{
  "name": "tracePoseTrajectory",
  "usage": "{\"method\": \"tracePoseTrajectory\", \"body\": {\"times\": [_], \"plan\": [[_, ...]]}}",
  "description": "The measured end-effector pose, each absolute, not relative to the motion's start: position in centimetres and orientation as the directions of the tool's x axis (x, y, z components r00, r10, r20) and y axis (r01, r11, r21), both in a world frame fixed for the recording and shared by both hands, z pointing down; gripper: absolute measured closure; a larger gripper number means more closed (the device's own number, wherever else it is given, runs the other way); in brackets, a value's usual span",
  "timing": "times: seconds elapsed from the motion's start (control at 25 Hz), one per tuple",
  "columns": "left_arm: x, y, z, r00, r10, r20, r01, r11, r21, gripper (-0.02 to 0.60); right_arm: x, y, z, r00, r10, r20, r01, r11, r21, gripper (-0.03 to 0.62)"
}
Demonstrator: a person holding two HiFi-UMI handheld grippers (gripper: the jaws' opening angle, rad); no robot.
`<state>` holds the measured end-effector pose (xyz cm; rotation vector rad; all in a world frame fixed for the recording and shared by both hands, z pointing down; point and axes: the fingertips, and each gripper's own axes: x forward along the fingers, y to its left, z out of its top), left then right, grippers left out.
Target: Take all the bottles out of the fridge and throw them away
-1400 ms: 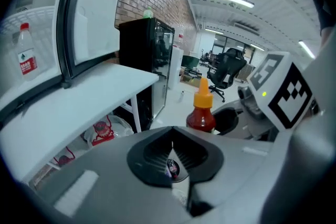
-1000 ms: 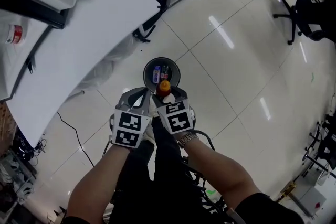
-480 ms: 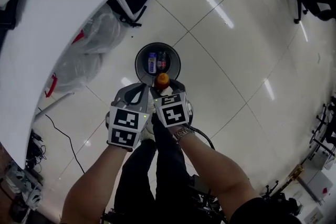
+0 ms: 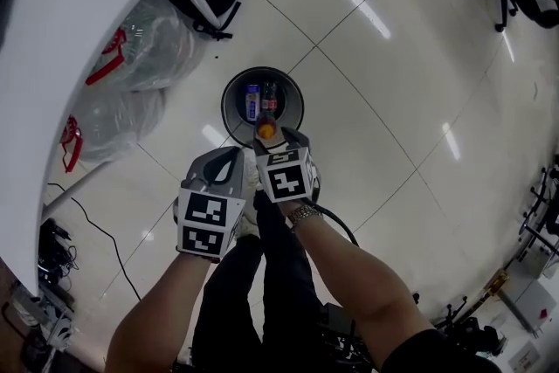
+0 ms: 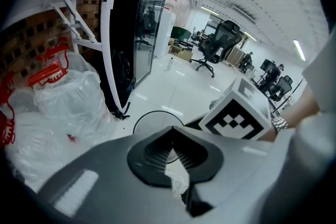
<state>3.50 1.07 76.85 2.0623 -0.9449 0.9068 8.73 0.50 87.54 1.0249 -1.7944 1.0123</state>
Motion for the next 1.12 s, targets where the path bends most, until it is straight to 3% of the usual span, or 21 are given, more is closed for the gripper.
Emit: {"method": "tracePoseTrajectory", "body": {"times": [0.56,1.12], "plan": [[2.3,-0.2,71.9,0.463,-0.409,0.786,-0.85,-0.457,0.262,0.578,7.3,0.4,81.2,-0.384,-0.264,0.885,-0.88,0.395,-0.264,0.349],[-1.2,-0.2,55.7,0.402,-0.593,0.698,-0.899,-0.399,0.18,0.577,1.8,-0.9,62.3,-0.521,-0.35,0.778,-0.777,0.571,-0.263,0.373]]}}
